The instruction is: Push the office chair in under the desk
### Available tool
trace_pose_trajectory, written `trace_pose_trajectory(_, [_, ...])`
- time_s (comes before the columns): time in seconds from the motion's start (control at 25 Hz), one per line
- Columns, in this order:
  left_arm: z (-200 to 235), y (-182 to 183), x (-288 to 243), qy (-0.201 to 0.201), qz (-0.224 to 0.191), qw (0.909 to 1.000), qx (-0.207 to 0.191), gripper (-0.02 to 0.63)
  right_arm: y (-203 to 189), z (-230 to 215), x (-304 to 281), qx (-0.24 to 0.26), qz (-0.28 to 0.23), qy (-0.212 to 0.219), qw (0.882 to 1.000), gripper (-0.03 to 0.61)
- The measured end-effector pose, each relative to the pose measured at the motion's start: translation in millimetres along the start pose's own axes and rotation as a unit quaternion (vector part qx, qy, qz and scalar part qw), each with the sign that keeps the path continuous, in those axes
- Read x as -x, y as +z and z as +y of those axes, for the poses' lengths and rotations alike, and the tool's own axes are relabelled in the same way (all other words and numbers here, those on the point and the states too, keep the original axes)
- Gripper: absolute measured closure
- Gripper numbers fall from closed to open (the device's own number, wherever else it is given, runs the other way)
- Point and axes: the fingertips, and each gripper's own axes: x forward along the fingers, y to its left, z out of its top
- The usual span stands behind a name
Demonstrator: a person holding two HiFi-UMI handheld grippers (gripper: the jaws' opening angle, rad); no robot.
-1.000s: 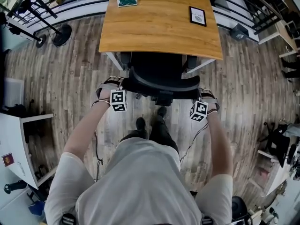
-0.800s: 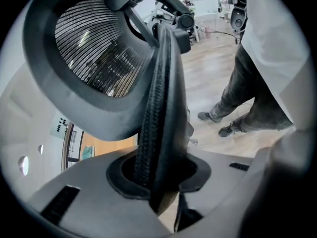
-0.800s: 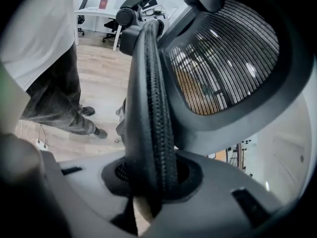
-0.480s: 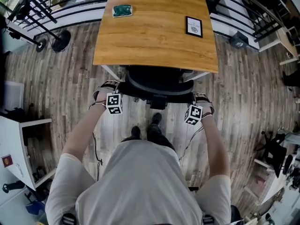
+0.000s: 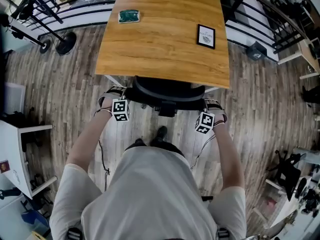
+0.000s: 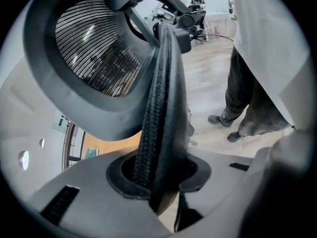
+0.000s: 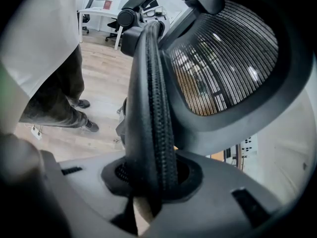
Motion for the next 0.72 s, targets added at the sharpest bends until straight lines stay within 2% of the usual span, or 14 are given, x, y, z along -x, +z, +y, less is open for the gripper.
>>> trace_pose_trajectory(0.24, [20, 6, -11, 0.013, 0.0, 0.9998, 0.016, 0.514, -9, -21, -11, 0.006, -0.003, -0.002, 1.0, 0.497])
trace_pose_trajectory(0.72, [34, 13, -21, 0.008, -0.005, 0.9999, 0.01, 0.517, -20, -36, -20, 0.01, 0.002, 0.007, 1.0, 0.497])
